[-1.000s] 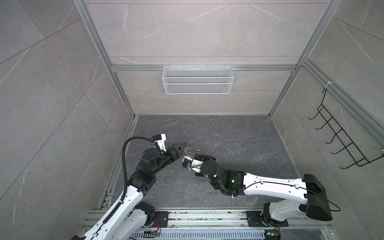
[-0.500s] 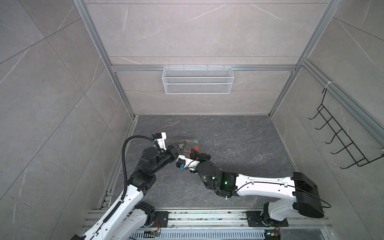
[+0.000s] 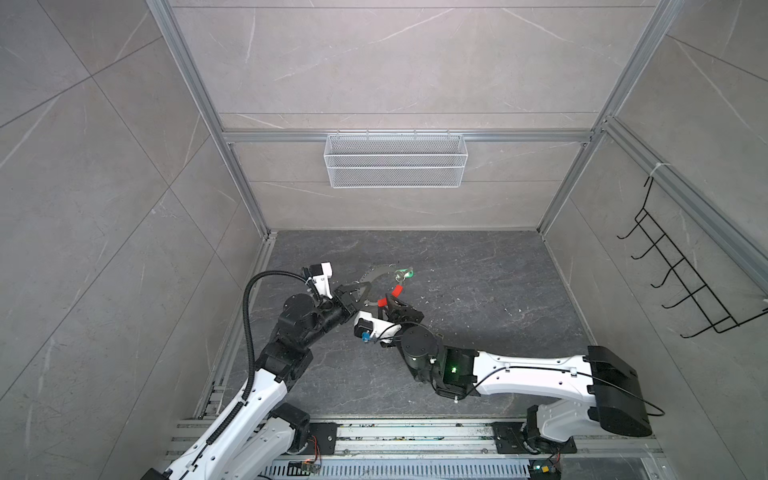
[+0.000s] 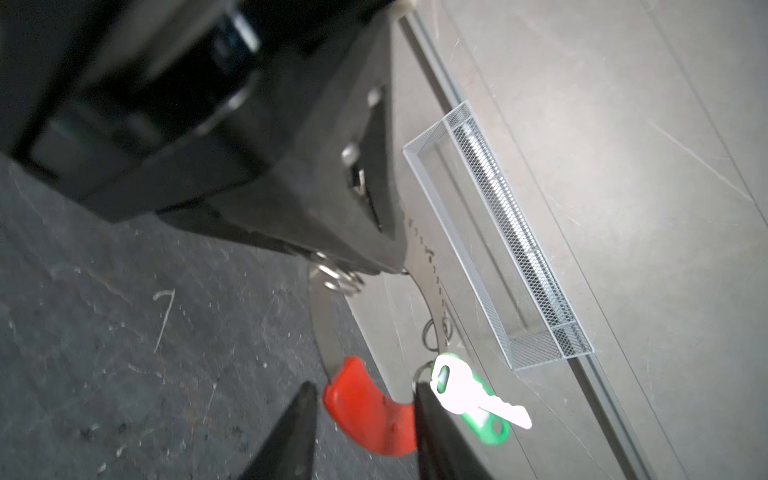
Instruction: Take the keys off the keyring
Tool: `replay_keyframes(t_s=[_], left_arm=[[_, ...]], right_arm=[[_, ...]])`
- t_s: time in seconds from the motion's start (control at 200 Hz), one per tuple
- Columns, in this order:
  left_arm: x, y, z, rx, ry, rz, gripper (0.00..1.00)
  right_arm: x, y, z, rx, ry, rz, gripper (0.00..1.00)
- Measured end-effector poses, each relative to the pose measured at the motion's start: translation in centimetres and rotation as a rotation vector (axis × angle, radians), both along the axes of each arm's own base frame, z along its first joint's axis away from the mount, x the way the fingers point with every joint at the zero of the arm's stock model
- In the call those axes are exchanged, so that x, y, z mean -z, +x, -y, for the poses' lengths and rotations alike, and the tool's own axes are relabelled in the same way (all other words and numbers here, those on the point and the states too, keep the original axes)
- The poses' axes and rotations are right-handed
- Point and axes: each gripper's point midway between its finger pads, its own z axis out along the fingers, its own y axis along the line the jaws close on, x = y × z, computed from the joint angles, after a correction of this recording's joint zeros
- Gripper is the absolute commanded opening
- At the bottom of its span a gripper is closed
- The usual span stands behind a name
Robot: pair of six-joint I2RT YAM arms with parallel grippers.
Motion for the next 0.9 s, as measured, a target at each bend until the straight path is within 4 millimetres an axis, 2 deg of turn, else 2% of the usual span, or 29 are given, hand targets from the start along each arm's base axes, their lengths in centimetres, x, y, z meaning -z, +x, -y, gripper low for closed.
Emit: replay_keyframes(t_s=[0.065, 0.17, 0.29, 0.35, 0.4, 0.46, 0.61, 0.75, 0.9], left_arm=[[-0.6, 0.0, 0.0, 0.001, 0.005, 0.043, 0.00], [-1.7, -0.1, 0.0, 0.001, 0.016, 0.126, 0.00], [-2.6, -0.6, 0.0, 0.014, 0.042, 0.237, 0.00], [-3.1, -0.9, 0.2, 0.028, 0.061, 0.297, 0.00], [-3.6, -1.3, 0.3, 0.041, 0.079, 0.352, 0.00], [-4.3, -1.9, 0.4, 0.056, 0.095, 0.424, 0.00], [-6.3, -4.3, 0.5, 0.099, 0.081, 0.628, 0.00], [-7.4, -5.8, 0.5, 0.127, 0.069, 0.724, 0.00], [-7.7, -6.6, 0.8, 0.161, 0.070, 0.763, 0.00]], right_arm=[[-1.5, -0.6, 1.4, -0.015, 0.105, -0.022, 0.57], [-4.2, -1.2, 4.7, -0.044, 0.320, -0.091, 0.59], [-7.3, 0.2, 9.4, -0.064, 0.611, -0.213, 0.60], [-7.9, 1.2, 11.3, -0.070, 0.732, -0.278, 0.60], [-7.7, 1.7, 12.2, -0.083, 0.800, -0.335, 0.61], [-6.9, 1.9, 12.4, -0.109, 0.852, -0.416, 0.60], [-4.6, 1.4, 11.1, -0.175, 0.922, -0.624, 0.63], [-4.4, 0.5, 10.2, -0.249, 0.987, -0.751, 0.64], [-4.6, -0.5, 9.4, -0.312, 0.995, -0.807, 0.61]])
